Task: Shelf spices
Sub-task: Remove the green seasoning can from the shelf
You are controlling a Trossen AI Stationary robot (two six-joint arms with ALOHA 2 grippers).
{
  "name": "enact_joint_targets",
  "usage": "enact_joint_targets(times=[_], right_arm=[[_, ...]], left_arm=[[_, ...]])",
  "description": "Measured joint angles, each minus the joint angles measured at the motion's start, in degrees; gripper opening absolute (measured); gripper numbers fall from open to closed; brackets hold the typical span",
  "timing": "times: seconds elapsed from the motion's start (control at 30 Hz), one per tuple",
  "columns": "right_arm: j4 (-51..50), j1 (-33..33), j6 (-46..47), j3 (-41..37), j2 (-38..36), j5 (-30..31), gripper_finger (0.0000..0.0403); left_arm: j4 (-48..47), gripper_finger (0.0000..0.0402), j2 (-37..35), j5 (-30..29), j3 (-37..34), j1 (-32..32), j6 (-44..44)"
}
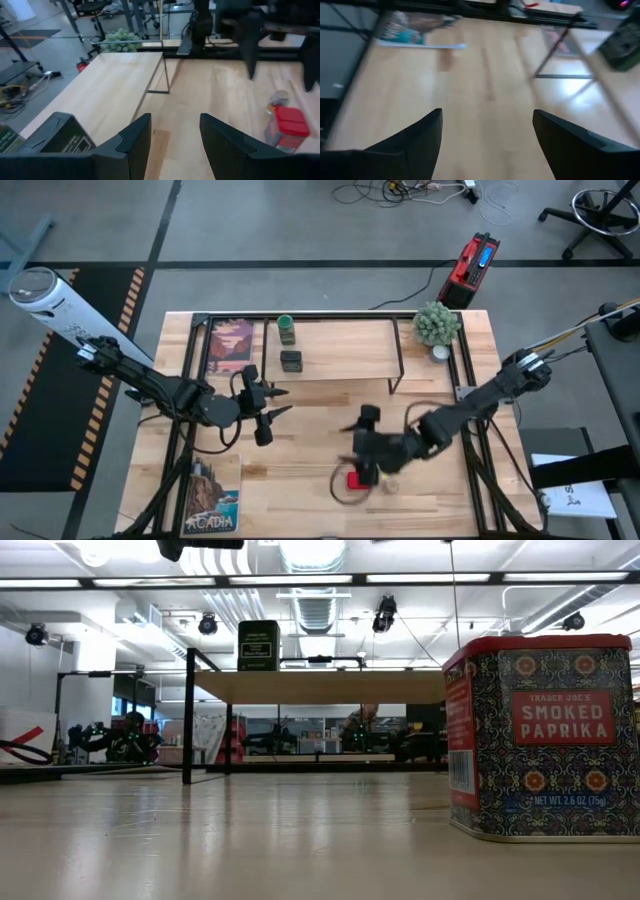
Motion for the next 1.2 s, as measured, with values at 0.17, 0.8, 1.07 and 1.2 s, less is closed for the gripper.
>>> enact_joint_targets(times=[0.17, 0.8, 1.07, 1.2], right_arm=[[2.86, -9.24, -9.00, -0.54, -1.98, -6.27, 0.0277], [17.36, -35.72, -22.30, -0.71, 0.32, -32.73, 0.0293], [20.96, -39.96, -23.20, 1.65, 5.17, -35.93, 0.0299], [21.29, -40.47, -23.54, 4.21, 7.46, -36.75, 0.0293]], left_arm=[[-2.70, 0.0158, 0.00, -3.37, -0.28, 0.00, -0.41], [1.41, 0.0158, -17.29, -6.27, -15.70, 4.43, -3.13], [1.39, 0.0187, -20.17, 1.44, -16.35, 12.31, -0.68], [1.16, 0.0211, -18.77, 7.80, -15.79, 17.62, 0.84]])
